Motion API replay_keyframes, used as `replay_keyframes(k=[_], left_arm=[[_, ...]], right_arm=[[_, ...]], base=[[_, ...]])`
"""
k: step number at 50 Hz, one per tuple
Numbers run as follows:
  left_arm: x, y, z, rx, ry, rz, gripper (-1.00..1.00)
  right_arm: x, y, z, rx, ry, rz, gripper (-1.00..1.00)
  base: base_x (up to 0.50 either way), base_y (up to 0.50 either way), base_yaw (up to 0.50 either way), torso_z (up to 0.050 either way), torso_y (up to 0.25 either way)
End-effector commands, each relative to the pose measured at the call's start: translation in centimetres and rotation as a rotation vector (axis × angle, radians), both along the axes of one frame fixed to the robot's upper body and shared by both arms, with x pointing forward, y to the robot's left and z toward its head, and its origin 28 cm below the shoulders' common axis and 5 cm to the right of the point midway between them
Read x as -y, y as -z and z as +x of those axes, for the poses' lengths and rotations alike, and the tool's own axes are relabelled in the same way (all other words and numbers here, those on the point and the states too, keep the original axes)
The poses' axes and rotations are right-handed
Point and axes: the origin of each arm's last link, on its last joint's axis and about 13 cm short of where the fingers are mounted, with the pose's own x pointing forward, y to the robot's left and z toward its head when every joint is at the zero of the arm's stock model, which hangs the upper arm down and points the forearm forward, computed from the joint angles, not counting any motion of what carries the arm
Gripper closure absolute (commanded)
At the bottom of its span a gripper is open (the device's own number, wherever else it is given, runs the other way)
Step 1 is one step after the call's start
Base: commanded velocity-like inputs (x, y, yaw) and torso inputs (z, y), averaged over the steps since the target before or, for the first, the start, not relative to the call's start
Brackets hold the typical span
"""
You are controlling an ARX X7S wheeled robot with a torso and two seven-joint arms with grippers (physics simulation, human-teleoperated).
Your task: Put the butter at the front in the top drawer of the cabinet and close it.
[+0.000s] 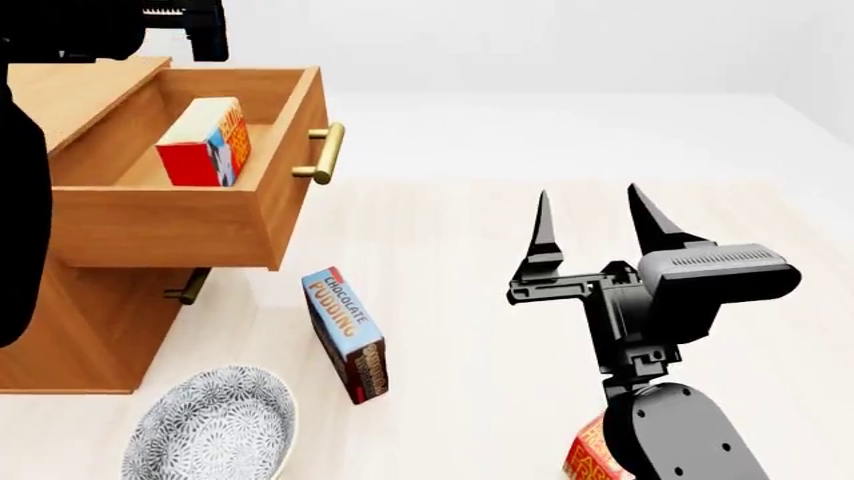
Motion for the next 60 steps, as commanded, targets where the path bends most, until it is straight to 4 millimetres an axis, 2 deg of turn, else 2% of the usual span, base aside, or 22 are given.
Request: replay_keyframes(k=[1,7,22,34,44,60], left_arm=[[0.1,-0.2,0.0,0.008,0.018,0.0,-1.0],[0.1,-0.4,-0.1,0.017,0.02,0.0,-1.0],[-0.1,-1.8,-0.4,0.066,0.035,0.007,-1.0],[0.2,-2.2,0.4,0.219,0.088,-0.029,-1.0],[0.4,-2.1,0.6,0.282,0.115,-0.078,-1.0],[1.5,-1.1,-0.7,0.329,0.2,-0.161,-1.0]], right_arm=[[-0.1,-0.1,0.0,0.003,0.0,-0.001,-1.0],[-0.1,-0.1,0.0,0.004,0.0,-0.002,-1.0],[-0.1,-0.3,-0.2,0.013,0.0,-0.007,-1.0],[-0.2,-0.5,-0.4,0.02,-0.003,-0.009,-1.0],[-0.3,-0.6,-0.4,0.022,-0.008,-0.011,-1.0],[-0.4,-0.6,-0.4,0.024,-0.012,-0.01,-1.0]], base=[[0.0,0.0,0.0,-0.005,0.25],[0.0,0.0,0.0,-0.005,0.25],[0.0,0.0,0.0,0.0,0.001],[0.0,0.0,0.0,0.0,0.0],[0.0,0.0,0.0,0.0,0.0],[0.0,0.0,0.0,0.0,0.0]])
